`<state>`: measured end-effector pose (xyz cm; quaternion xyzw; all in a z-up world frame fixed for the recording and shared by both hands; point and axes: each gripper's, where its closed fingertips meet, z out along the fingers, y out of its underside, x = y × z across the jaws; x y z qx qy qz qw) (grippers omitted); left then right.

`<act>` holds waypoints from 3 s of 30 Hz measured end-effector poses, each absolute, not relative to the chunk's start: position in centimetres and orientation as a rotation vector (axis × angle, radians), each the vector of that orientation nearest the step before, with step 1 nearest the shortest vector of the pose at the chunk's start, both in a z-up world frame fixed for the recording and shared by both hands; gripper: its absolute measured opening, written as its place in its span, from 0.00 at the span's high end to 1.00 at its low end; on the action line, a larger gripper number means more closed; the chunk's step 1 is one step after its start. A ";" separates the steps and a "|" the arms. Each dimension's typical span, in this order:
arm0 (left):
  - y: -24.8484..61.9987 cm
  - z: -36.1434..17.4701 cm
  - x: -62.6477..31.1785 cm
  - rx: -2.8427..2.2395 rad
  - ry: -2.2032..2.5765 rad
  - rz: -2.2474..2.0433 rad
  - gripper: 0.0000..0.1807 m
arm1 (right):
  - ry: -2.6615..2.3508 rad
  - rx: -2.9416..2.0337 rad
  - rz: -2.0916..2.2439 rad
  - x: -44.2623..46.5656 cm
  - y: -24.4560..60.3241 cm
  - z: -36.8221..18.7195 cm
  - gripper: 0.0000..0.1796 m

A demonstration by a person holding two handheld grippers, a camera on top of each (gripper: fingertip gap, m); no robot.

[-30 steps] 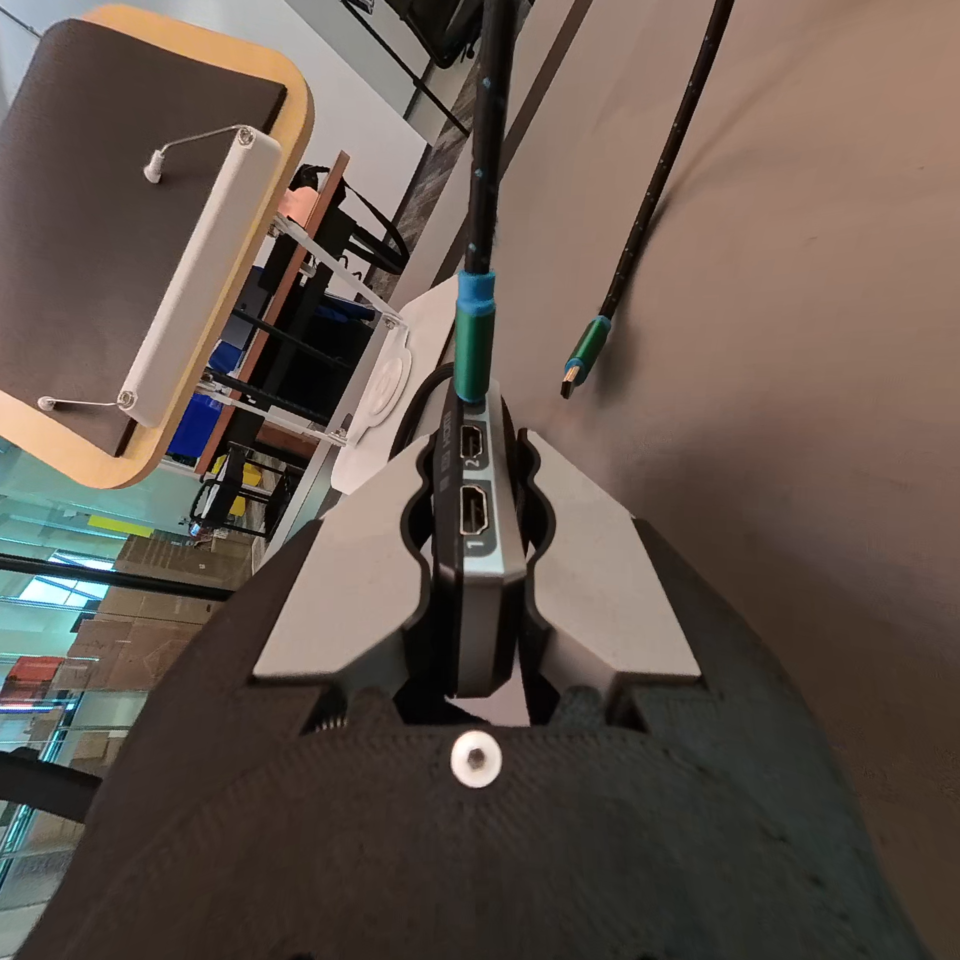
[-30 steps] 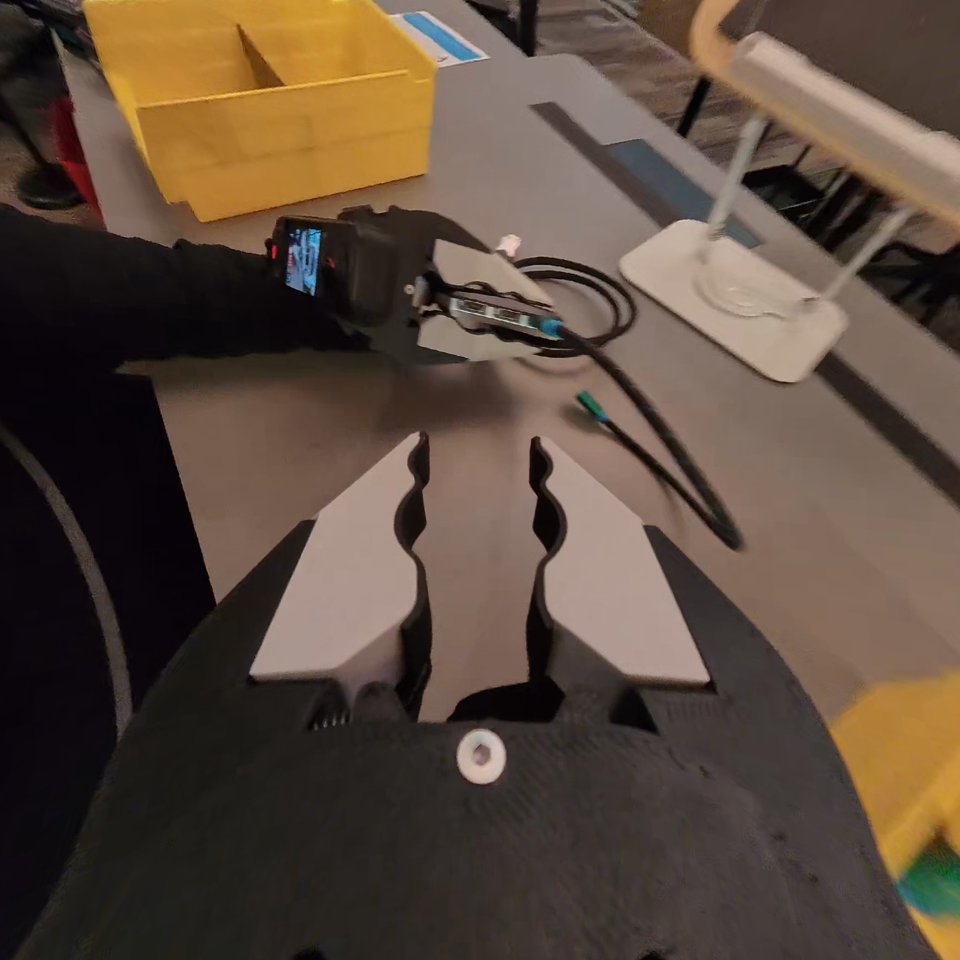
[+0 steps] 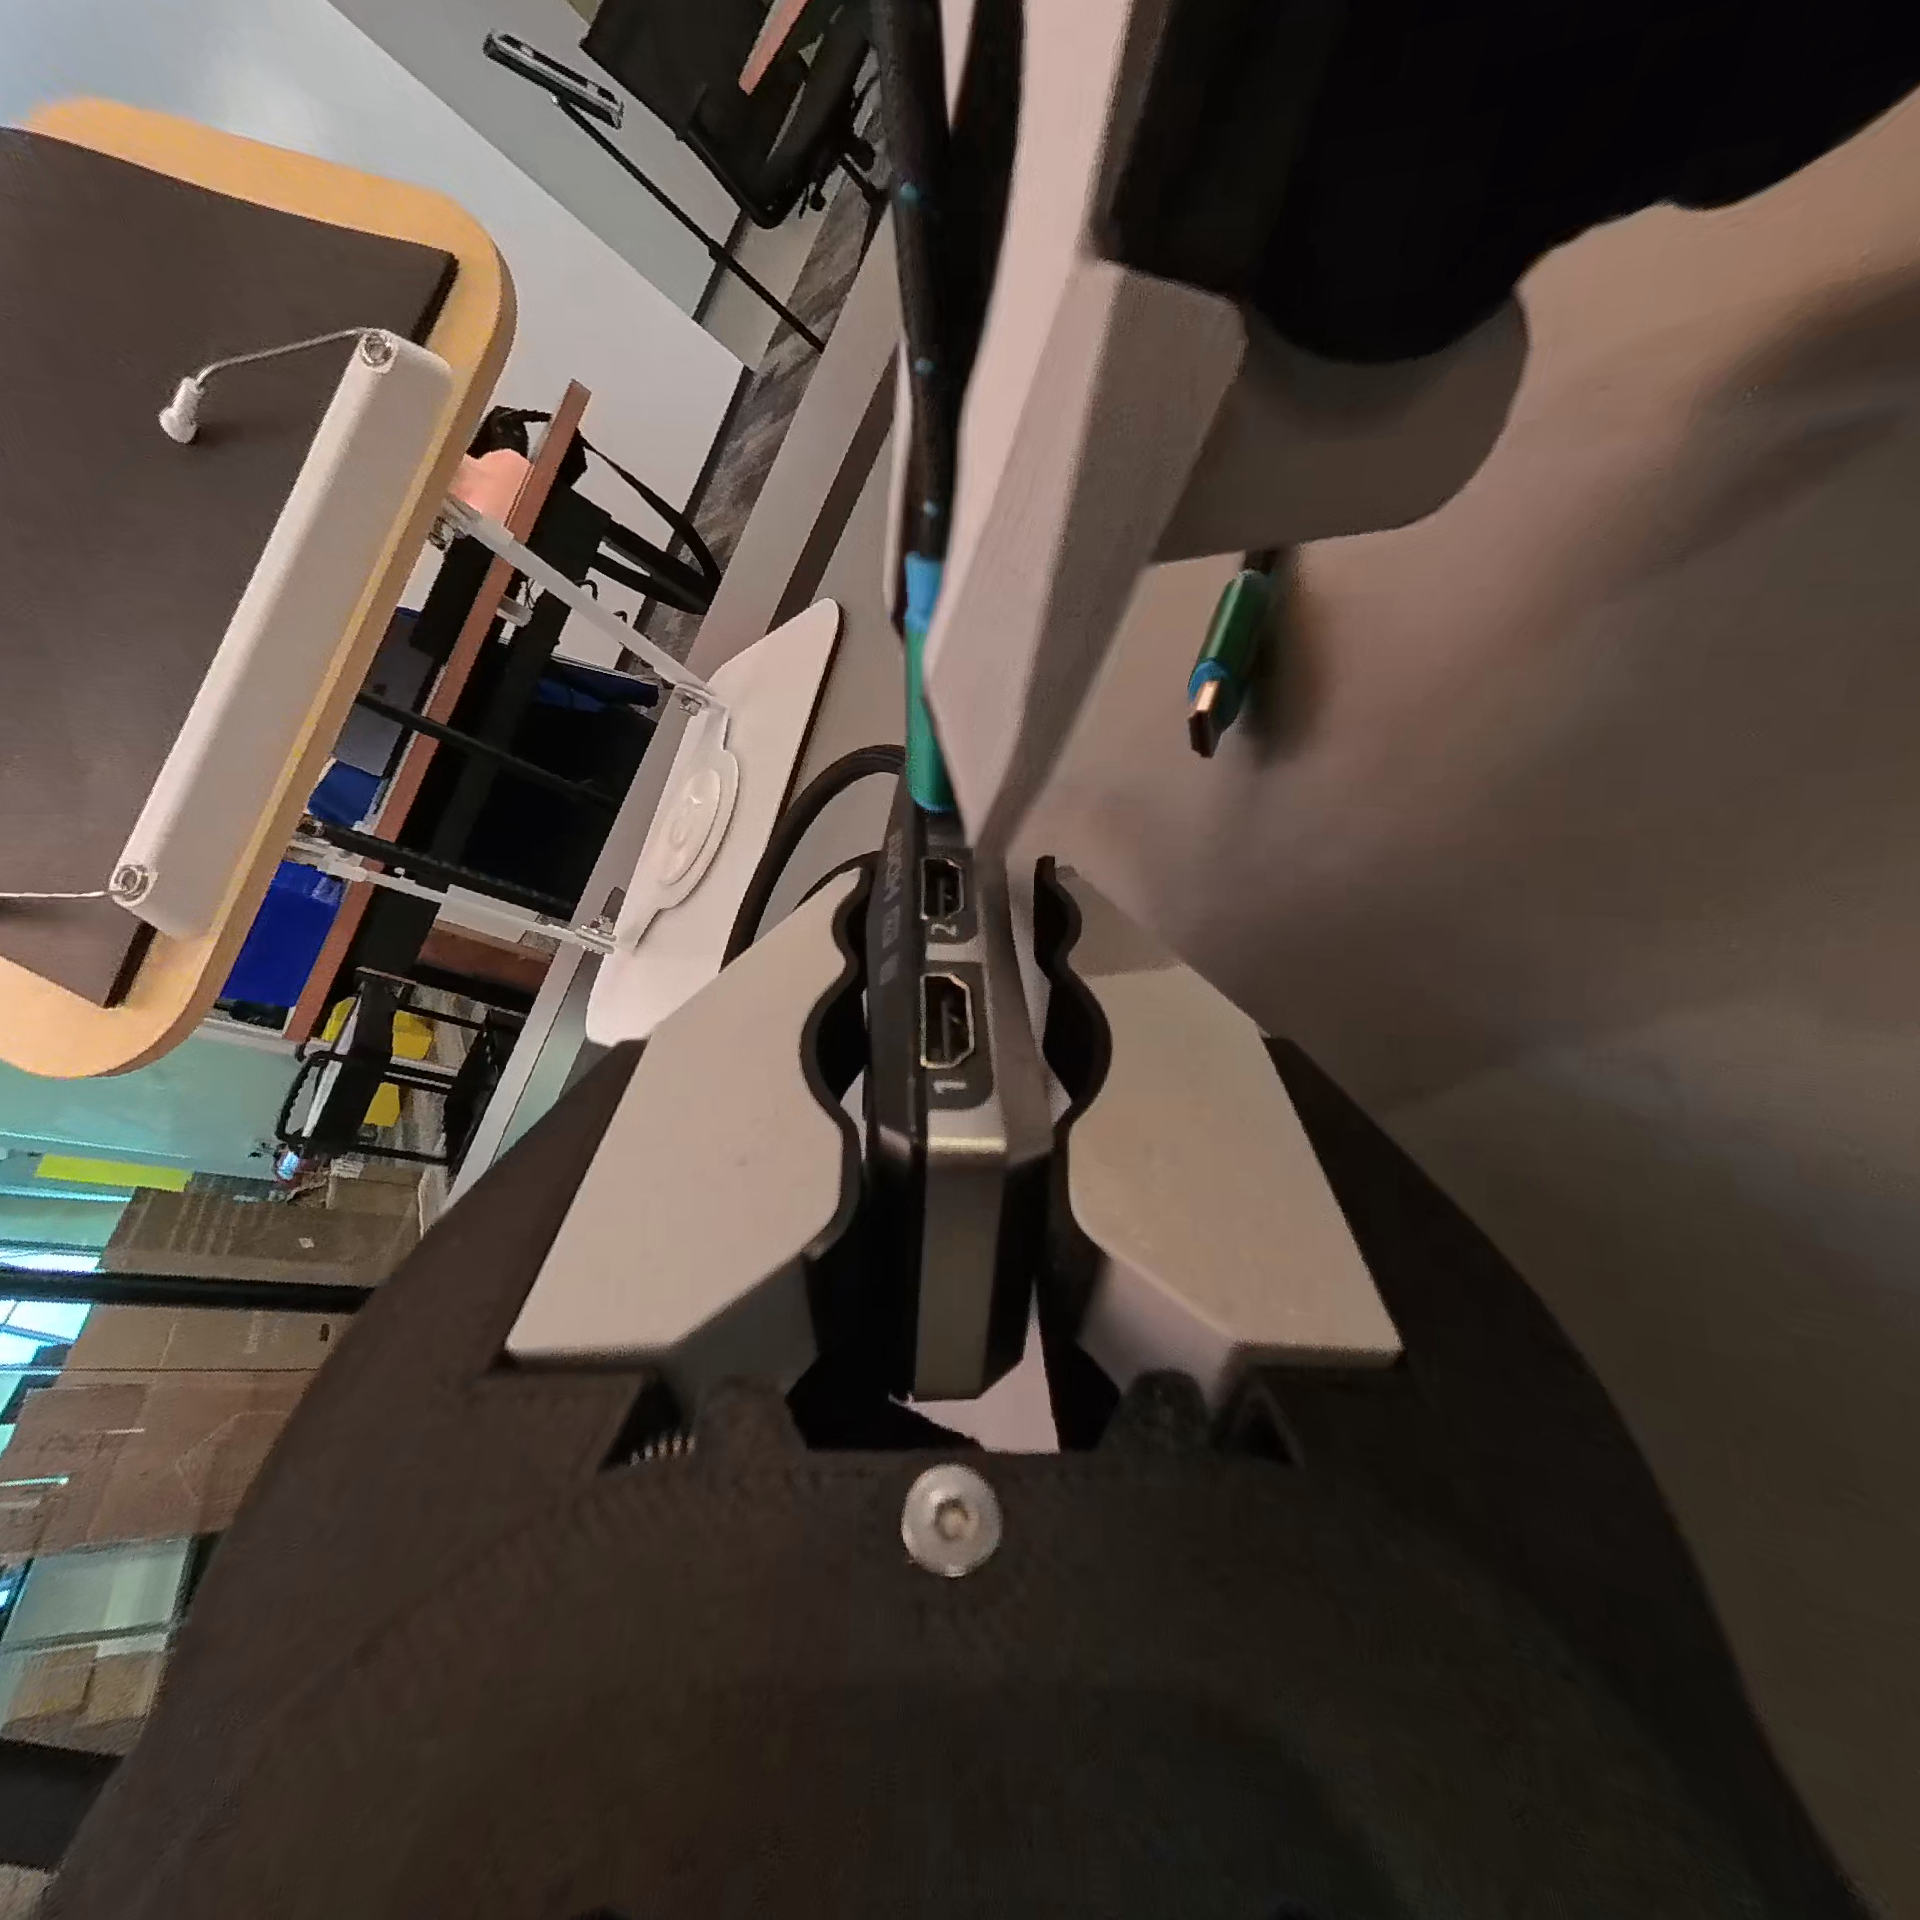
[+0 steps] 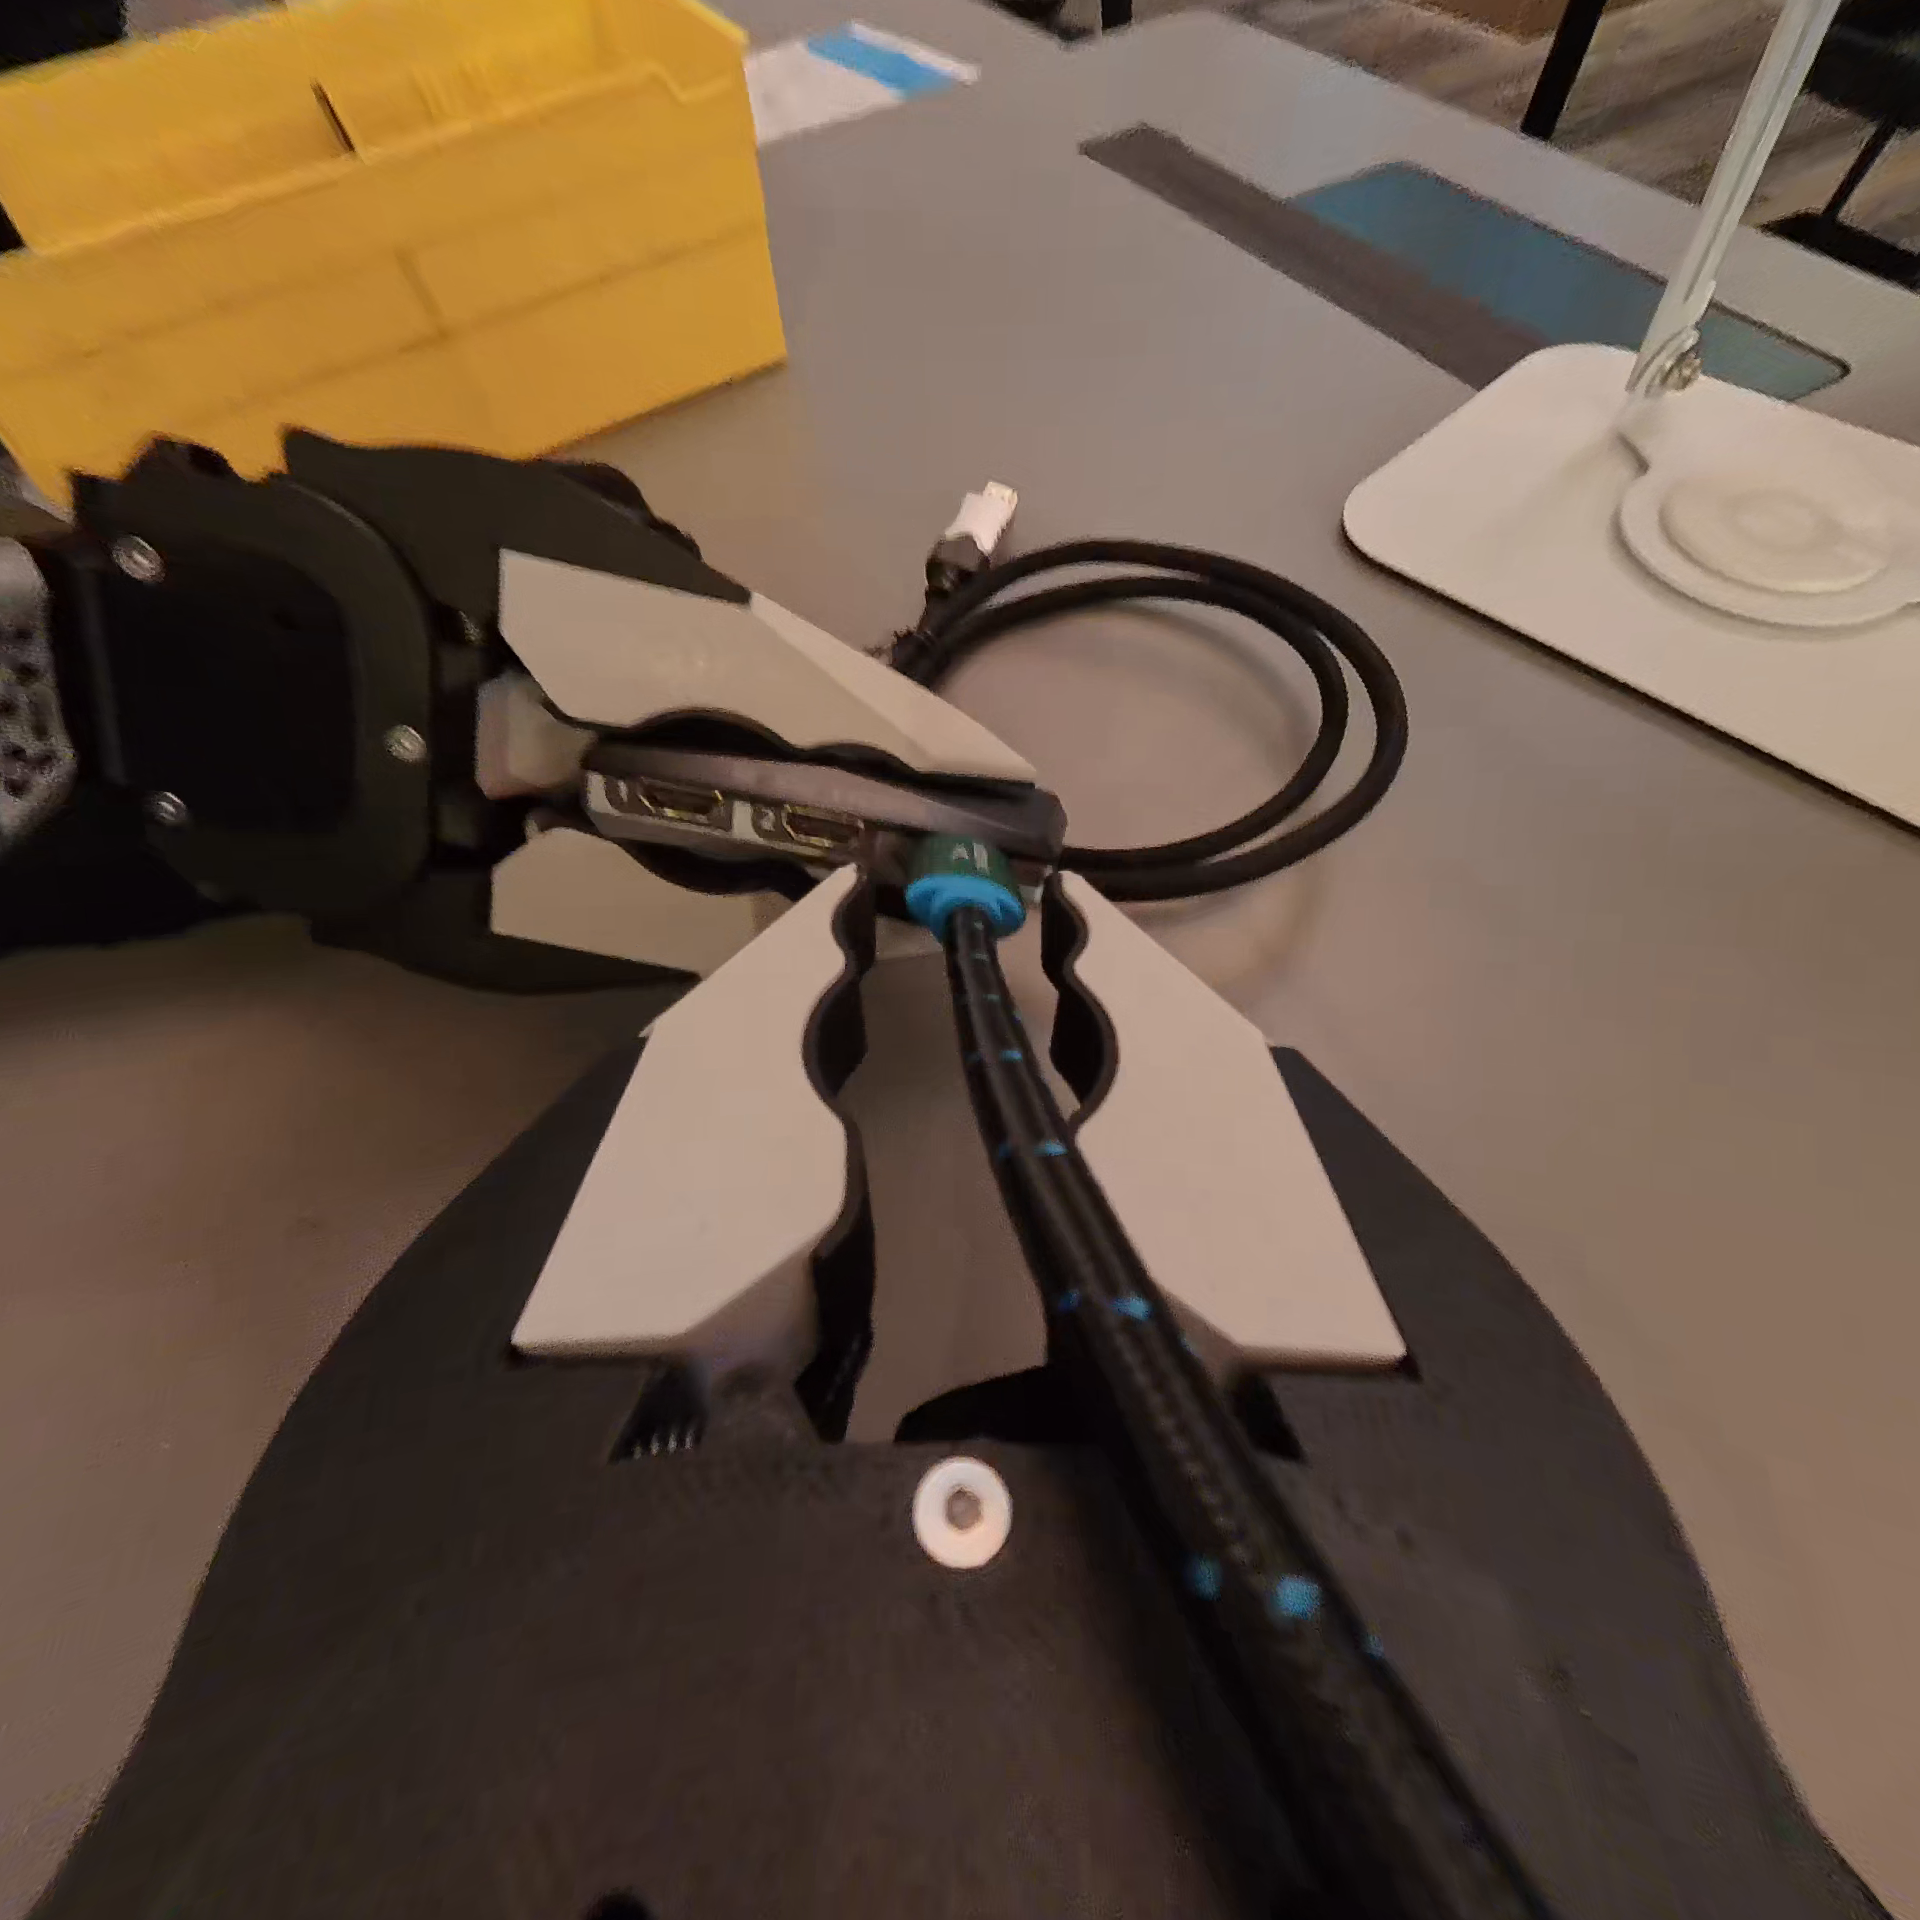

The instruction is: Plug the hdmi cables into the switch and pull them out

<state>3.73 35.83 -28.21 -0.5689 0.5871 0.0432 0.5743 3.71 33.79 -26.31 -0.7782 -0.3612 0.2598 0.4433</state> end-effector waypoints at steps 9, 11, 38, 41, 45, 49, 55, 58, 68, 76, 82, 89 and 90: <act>35.5 -28.7 4.1 -1.322 1.409 0.112 0.84 | -0.866 -1.940 0.709 3.8 33.8 -26.4 0.90; 35.5 -28.7 4.1 -1.317 1.411 0.114 0.84 | -0.873 -1.949 0.719 3.8 33.7 -26.4 0.89; 36.2 -29.8 4.3 -1.341 1.424 0.188 0.71 | -0.838 -1.933 0.704 4.2 33.1 -26.5 0.90; 35.9 -29.7 4.5 -1.313 1.443 0.196 0.82 | -0.849 -1.932 0.701 4.3 32.7 -26.6 0.89; 35.7 -30.0 4.6 -1.309 1.465 0.210 0.82 | -0.838 -1.937 0.707 4.5 32.5 -26.9 0.89; 35.7 -30.4 4.5 -1.339 1.471 0.199 0.82 | -0.846 -1.942 0.677 4.5 32.4 -27.2 0.89; 36.2 -30.6 3.9 -1.393 1.446 0.198 0.82 | -0.813 -1.953 0.473 4.5 32.4 -26.6 0.90; 36.0 -30.2 4.0 -1.379 1.436 0.181 0.82 | -0.811 -1.950 0.452 4.6 32.0 -26.0 0.90; 34.5 -28.9 5.1 -1.296 1.445 0.056 0.77 | -0.805 -1.932 0.560 4.6 31.7 -25.9 0.90; 31.9 -27.9 3.8 -1.344 1.637 -0.095 0.60 | -0.894 -1.891 0.549 5.0 30.9 -25.7 0.90; 29.8 -30.1 2.9 -1.553 2.112 -0.236 0.39 | -0.960 -1.836 0.588 4.5 30.3 -25.4 0.90; 27.4 -32.0 3.6 -1.547 2.346 -0.374 0.16 | -1.070 -1.771 0.634 4.2 28.7 -25.7 0.90; 27.4 -32.0 3.7 -1.559 2.353 -0.379 0.13 | -1.079 -1.764 0.644 4.2 28.6 -25.7 0.90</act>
